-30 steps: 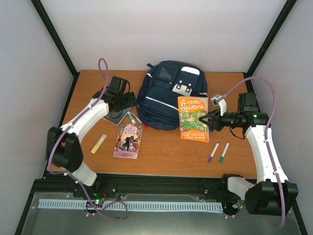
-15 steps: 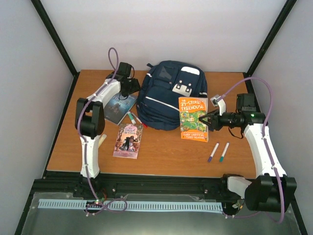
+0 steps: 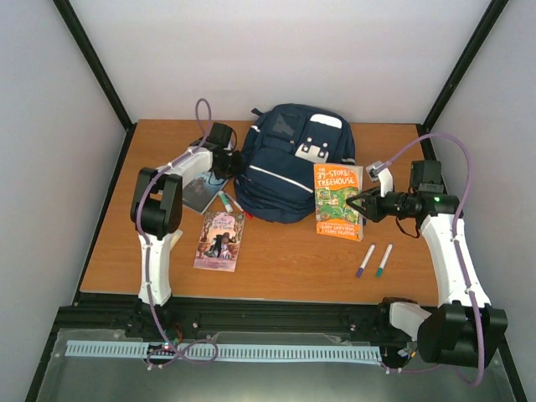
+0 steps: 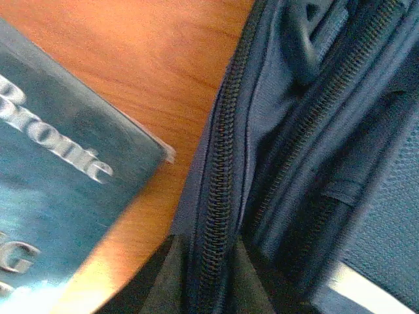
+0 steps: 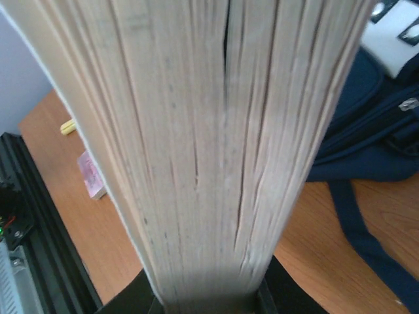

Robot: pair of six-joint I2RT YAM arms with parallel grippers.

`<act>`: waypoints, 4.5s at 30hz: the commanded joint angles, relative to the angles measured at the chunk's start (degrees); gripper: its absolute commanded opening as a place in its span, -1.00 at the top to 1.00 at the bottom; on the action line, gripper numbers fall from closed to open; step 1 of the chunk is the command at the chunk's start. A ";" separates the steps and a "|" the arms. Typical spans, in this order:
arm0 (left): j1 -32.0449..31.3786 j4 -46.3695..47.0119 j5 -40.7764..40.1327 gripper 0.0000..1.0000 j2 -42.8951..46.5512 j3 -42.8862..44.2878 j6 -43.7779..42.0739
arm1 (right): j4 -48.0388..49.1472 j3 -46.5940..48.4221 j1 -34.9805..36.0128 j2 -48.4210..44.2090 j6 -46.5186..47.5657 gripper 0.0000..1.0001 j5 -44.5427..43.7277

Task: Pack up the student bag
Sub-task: Move the student bag to the center of the board, then place the book in the student bag.

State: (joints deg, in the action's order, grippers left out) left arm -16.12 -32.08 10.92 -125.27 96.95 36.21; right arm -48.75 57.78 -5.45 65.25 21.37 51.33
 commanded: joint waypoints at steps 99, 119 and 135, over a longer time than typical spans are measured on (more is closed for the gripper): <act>-45.89 -17.60 -12.99 0.13 7.04 0.55 -44.24 | 12.45 -7.94 -13.71 -6.60 -6.73 0.94 -16.92; -46.02 -21.56 -26.32 0.68 -0.31 7.99 -43.26 | 12.21 -8.04 -13.86 -6.22 -6.73 0.94 -16.63; -44.83 -21.22 -37.08 0.98 10.71 18.30 -44.03 | -7.74 10.44 -14.23 0.86 -11.84 0.95 -0.19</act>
State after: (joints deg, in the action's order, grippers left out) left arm -61.63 -55.83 -21.10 -119.13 111.18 -7.53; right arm -49.56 62.28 -19.35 66.61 11.11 42.81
